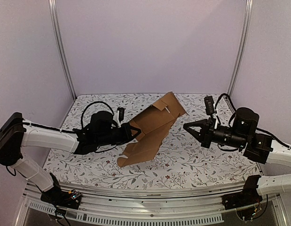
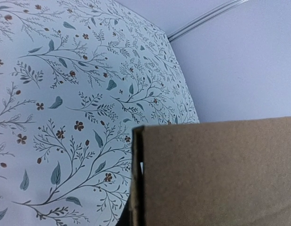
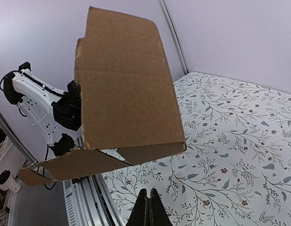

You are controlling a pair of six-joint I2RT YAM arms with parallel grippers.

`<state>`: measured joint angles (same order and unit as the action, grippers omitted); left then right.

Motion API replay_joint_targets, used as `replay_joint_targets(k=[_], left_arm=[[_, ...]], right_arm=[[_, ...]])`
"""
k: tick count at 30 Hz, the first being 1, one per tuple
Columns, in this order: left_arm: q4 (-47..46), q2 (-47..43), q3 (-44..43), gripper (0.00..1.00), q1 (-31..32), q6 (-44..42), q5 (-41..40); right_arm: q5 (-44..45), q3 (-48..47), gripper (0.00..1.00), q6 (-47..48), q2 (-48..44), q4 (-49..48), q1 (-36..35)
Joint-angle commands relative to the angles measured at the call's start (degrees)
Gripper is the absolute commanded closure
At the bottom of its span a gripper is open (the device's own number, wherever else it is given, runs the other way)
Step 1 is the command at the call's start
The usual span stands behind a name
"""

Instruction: Fold the paper box

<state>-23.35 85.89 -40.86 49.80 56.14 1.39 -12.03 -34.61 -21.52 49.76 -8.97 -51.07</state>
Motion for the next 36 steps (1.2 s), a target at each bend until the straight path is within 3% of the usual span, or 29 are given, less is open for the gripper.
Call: replay_joint_targets(k=[1, 17, 36], left_arm=[[-1.69, -1.45, 0.27, 1.00, -0.85, 0.55, 2.00], [-3.22, -2.91, 0.15, 1.00, -0.85, 1.01, 4.35], [0.12, -3.13, -0.72, 1.00, -0.76, -3.39, 3.17]], right_arm=[[-1.39, -3.71, 1.00, 0.89, 2.58, -5.45, -1.18], [1.52, -7.58, 1.00, 1.91, 10.54, -10.02, -2.87], [0.70, -8.50, 1.00, 1.92, 10.98, -9.67, -4.54]])
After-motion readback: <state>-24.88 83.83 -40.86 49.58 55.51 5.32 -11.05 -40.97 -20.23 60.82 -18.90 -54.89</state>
